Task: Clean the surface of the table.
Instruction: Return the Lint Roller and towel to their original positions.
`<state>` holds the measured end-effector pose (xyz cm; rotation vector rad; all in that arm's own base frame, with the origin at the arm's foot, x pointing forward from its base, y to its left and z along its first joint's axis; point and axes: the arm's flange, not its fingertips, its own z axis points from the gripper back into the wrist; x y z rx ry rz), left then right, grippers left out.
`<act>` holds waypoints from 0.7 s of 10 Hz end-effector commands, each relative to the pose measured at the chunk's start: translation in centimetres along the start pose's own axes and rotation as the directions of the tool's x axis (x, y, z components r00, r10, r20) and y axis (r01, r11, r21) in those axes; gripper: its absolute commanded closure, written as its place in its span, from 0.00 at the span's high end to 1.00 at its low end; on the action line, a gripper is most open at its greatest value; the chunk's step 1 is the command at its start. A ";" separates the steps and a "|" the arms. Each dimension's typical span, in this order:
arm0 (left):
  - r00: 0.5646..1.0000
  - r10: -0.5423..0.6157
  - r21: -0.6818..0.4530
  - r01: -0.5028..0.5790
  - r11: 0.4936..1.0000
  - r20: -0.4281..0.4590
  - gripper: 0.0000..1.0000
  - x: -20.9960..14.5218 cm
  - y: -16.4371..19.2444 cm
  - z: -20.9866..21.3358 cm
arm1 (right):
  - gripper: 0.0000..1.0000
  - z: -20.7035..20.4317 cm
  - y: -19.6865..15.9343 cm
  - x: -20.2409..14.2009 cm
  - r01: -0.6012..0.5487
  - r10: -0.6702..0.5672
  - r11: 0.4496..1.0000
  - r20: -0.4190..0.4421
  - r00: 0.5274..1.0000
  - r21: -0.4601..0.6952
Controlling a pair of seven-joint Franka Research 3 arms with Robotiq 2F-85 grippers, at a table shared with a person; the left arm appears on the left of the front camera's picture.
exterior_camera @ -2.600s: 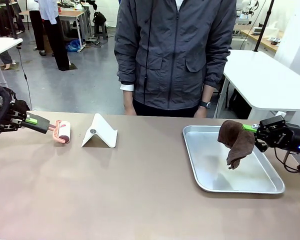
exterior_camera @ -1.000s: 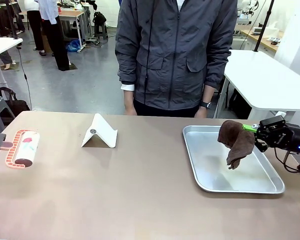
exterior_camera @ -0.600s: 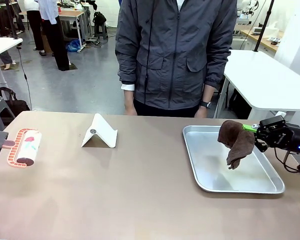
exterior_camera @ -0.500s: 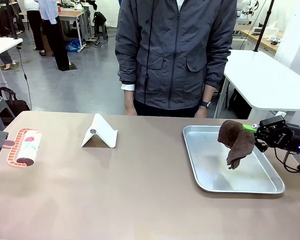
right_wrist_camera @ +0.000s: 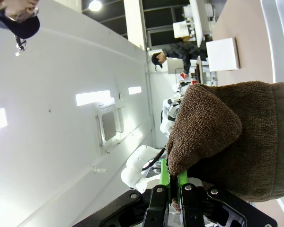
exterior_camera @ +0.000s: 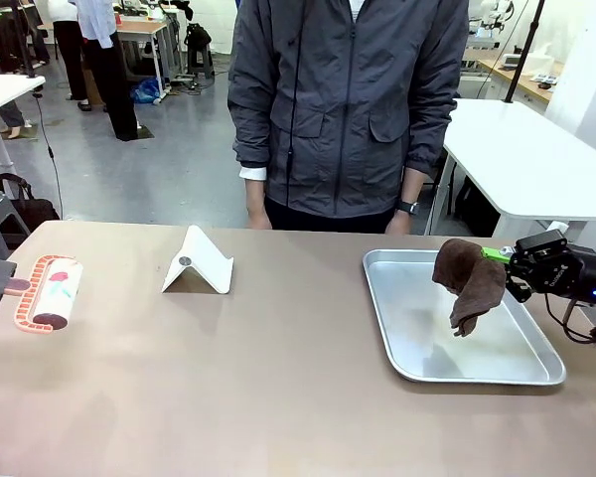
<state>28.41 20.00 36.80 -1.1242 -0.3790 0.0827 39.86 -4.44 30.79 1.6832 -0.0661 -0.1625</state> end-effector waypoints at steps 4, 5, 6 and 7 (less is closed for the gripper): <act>1.000 0.023 0.007 -0.023 1.000 -0.009 0.20 0.8 -1.4 0.3 | 0.07 0.7 1.0 0.0 -0.009 0.006 0.999 0.097 0.995 0.032; 0.999 -0.007 0.003 0.007 1.000 -0.040 0.20 2.6 -4.7 0.2 | 0.07 -1.0 2.6 0.2 -0.037 0.032 0.997 0.084 0.996 0.069; 0.998 -0.009 0.022 0.010 1.000 -0.066 0.20 4.2 -8.4 -0.1 | 0.07 -3.3 4.0 0.5 -0.052 0.045 0.996 0.093 0.995 0.074; 0.994 0.008 0.046 -0.003 0.999 -0.109 0.20 5.2 -12.4 -0.9 | 0.07 -5.8 5.2 0.7 -0.052 0.040 0.994 0.116 0.992 0.096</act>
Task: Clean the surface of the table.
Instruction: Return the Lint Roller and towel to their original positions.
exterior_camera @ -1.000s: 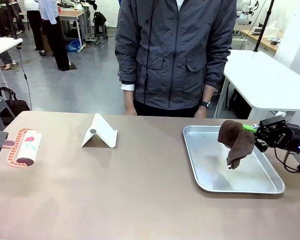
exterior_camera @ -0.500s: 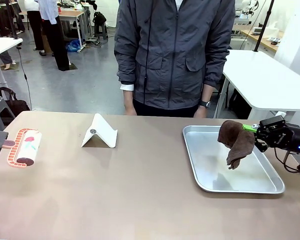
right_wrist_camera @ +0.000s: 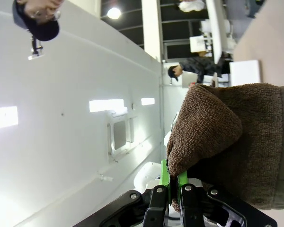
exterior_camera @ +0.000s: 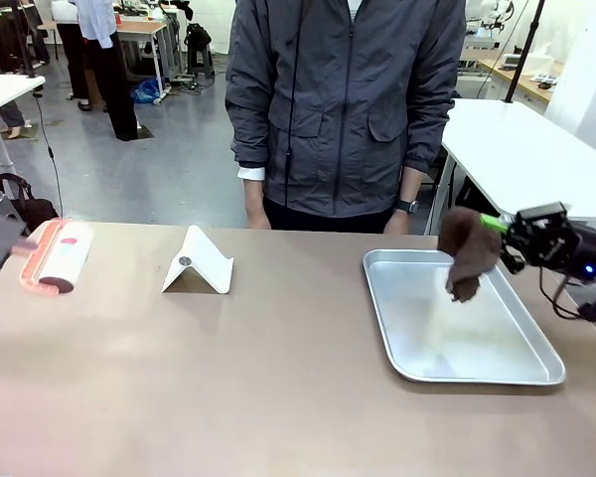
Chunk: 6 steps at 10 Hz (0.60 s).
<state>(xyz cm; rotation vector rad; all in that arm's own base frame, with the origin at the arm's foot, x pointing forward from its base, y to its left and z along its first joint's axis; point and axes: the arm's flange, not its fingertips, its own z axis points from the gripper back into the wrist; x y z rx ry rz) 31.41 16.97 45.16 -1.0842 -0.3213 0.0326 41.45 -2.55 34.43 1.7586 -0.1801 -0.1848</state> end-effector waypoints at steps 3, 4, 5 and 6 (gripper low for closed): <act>0.999 0.012 0.174 -0.003 0.985 -0.049 0.20 4.9 -14.9 -3.8 | 0.07 -13.1 1.9 -2.2 0.073 -0.073 0.997 -0.013 0.997 0.019; 0.998 0.025 0.218 -0.012 0.976 -0.054 0.20 6.3 -17.6 -5.8 | 0.07 -16.3 0.9 -3.4 0.093 -0.093 0.996 -0.028 0.995 -0.010; 0.998 0.043 0.303 -0.028 0.952 -0.044 0.20 8.0 -19.1 -8.2 | 0.07 -19.1 -0.8 -4.8 0.088 -0.093 0.991 -0.053 0.994 -0.100; 0.998 0.058 0.339 -0.042 0.940 -0.037 0.20 9.4 -20.2 -10.6 | 0.07 -21.0 -2.5 -6.3 0.077 -0.102 0.980 -0.134 0.986 -0.181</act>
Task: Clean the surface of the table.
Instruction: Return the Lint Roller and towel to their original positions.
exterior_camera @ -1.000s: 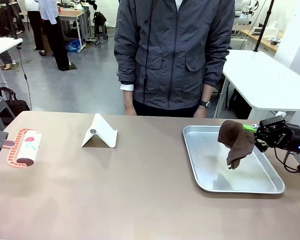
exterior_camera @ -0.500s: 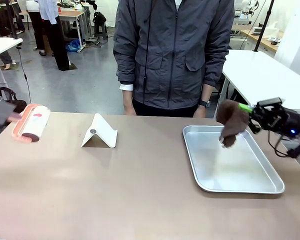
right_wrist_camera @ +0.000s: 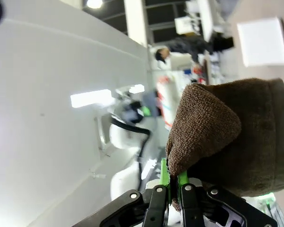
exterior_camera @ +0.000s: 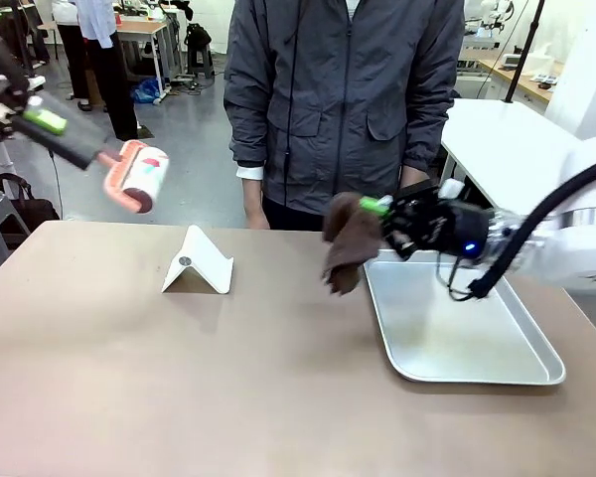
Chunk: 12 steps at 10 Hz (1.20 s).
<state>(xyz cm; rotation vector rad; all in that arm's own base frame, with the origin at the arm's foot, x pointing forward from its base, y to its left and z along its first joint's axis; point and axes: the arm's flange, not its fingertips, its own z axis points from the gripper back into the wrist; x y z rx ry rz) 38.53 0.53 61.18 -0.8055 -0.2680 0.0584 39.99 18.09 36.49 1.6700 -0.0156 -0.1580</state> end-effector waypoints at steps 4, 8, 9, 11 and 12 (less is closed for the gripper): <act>0.989 0.149 0.112 -0.145 0.983 -0.025 0.20 4.4 -3.8 -9.6 | 0.07 -2.8 -3.9 0.8 -0.022 0.047 0.958 0.081 0.996 -0.288; 0.993 0.117 0.115 -0.112 0.987 -0.033 0.20 4.1 -4.0 -12.8 | 0.07 -1.4 -5.2 1.1 -0.024 0.065 0.927 0.098 0.993 -0.375; 0.993 0.117 0.115 -0.112 0.987 -0.033 0.20 4.1 -4.0 -12.8 | 0.07 -1.4 -5.2 1.1 -0.024 0.065 0.927 0.098 0.993 -0.375; 0.993 0.117 0.115 -0.112 0.987 -0.033 0.20 4.1 -4.0 -12.8 | 0.07 -1.4 -5.2 1.1 -0.024 0.065 0.927 0.098 0.993 -0.375; 0.993 0.117 0.115 -0.112 0.987 -0.033 0.20 4.1 -4.0 -12.8 | 0.07 -1.4 -5.2 1.1 -0.024 0.065 0.927 0.098 0.993 -0.375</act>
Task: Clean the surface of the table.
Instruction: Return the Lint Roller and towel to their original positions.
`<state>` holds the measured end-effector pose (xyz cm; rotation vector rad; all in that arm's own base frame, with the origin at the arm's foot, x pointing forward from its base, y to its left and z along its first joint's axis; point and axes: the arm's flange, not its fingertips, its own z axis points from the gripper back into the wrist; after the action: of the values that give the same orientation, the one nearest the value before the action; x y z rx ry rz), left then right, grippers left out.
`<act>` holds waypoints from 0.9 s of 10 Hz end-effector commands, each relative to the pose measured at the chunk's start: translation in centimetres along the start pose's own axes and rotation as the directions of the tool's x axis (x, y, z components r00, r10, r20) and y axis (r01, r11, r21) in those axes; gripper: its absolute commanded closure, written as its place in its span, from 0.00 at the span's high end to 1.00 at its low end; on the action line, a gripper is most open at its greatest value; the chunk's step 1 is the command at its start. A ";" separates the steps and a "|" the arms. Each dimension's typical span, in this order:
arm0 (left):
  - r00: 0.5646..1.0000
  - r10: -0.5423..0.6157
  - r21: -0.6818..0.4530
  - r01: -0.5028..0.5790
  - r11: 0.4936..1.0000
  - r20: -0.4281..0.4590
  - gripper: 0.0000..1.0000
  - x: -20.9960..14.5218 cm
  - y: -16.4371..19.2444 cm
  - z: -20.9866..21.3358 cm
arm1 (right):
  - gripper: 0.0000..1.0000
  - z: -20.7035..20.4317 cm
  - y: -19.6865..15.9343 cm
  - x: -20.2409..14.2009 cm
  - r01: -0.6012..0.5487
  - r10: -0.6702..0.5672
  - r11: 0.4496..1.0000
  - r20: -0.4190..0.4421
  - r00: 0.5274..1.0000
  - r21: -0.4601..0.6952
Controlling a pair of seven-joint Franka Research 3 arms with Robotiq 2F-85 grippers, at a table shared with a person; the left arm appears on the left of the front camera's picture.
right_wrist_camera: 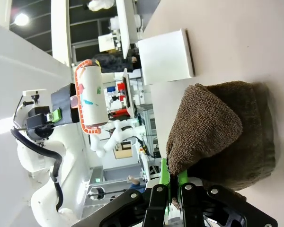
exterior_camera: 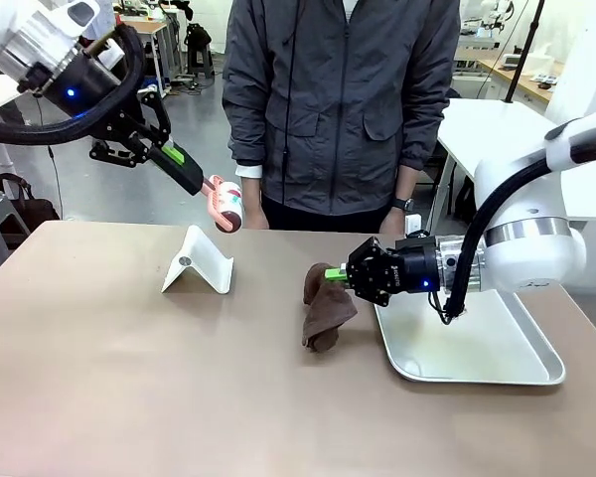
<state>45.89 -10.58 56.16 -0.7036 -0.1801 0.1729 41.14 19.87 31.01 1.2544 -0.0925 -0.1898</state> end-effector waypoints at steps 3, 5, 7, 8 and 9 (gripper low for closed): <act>0.998 -0.060 0.135 0.059 0.989 0.002 0.20 0.9 -0.8 -2.6 | 0.07 -1.9 3.4 1.4 -0.070 0.070 0.996 0.002 0.998 -0.064; 0.996 -0.080 0.155 0.084 0.984 -0.030 0.20 2.5 -0.3 -4.6 | 0.07 -3.5 4.1 2.8 -0.056 0.056 0.990 -0.005 0.998 -0.126; 0.997 -0.072 0.184 0.078 0.980 -0.039 0.20 3.9 -0.2 -6.1 | 0.07 -4.5 3.7 4.0 -0.032 0.040 0.978 0.034 0.999 -0.208; 0.998 -0.066 0.231 0.069 0.971 -0.021 0.20 4.7 -0.2 -6.9 | 0.07 -4.8 3.5 4.1 -0.032 0.038 0.974 0.026 0.999 -0.225; 0.997 -0.068 0.244 0.074 0.967 -0.032 0.20 5.4 -0.2 -7.7 | 0.07 -5.1 3.1 4.3 -0.027 0.032 0.970 0.017 0.999 -0.243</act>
<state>52.03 -13.48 50.44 -0.4899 -0.1516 0.0925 45.85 23.93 31.72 1.0434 -0.1326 -0.1673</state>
